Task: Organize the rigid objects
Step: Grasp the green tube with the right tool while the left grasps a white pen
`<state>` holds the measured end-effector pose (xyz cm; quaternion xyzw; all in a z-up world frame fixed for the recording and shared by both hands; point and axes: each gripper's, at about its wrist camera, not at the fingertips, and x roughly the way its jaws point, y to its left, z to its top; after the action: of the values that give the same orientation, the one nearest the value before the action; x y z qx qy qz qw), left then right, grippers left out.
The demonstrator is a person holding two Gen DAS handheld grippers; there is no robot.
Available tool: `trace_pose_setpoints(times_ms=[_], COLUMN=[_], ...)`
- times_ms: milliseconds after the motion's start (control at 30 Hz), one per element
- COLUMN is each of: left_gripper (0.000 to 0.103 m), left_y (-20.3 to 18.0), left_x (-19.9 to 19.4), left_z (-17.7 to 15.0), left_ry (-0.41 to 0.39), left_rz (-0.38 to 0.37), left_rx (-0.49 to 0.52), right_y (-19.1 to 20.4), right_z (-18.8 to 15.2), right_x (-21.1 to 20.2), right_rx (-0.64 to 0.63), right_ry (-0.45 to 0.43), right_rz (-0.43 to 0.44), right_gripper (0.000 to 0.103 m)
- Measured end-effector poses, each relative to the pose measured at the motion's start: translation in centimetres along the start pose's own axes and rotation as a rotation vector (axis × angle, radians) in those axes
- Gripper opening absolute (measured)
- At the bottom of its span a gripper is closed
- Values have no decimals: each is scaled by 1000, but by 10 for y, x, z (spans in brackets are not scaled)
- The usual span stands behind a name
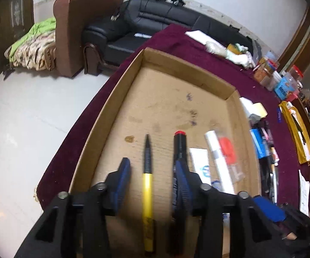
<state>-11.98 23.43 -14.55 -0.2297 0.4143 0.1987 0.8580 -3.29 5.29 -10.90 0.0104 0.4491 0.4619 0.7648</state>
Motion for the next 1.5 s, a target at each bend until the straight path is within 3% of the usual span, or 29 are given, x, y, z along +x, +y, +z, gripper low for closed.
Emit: trace_pose_setpoints(times_ms=[133,233,367,433,600,833,867,900,933,1133,1233,1367,1433,1500], left_gripper=[67,72,74,74,74,74,74,74,74,74,73,64,40,27], left_y=[-34,-65,-105,-122,-142,-140,-142,-144,-145,-177,-207,-243,-257,-270], left_x=[-32,-49,-53,-50,-45,-40,-40,-39,-40,-38,-29,-4,17,36], left_z=[-9,-19,-36,-43,-49,-53,-54,-54,-55,-65,-66,-56,-51,-51], left_ry=[-94,-126,-104,-83,-57,-33,-30,-26,-24,-3,28,99,145,183], left_rz=[-11,-73,-181,-201,-202,-205,-208,-210,-214,-271,-301,-308,-281,-234], left_rx=[63,98,151,192,244,235,234,237,241,291,328,373,385,426], right_y=[-49,-97,-161,-177,-177,-127,-125,-127,-132,-172,-188,-197,-202,-205], right_z=[-10,-20,-30,-30,-16,-11,-13,-16,-17,-45,-51,-51,-51,-50], right_x=[-55,-79,-91,-85,-71,-32,-31,-35,-38,-82,-95,-96,-97,-99], right_rx=[84,191,320,344,294,36,19,14,21,108,163,179,207,230], right_ry=[-113,-153,-131,-97,-66,3,11,16,16,-32,-96,-167,-188,-196], right_rz=[7,-47,-181,-202,-234,-533,-539,-537,-536,-537,-444,-407,-384,-360], right_gripper=[45,45,45,45,44,43,37,23,20,20,20,20,20,20])
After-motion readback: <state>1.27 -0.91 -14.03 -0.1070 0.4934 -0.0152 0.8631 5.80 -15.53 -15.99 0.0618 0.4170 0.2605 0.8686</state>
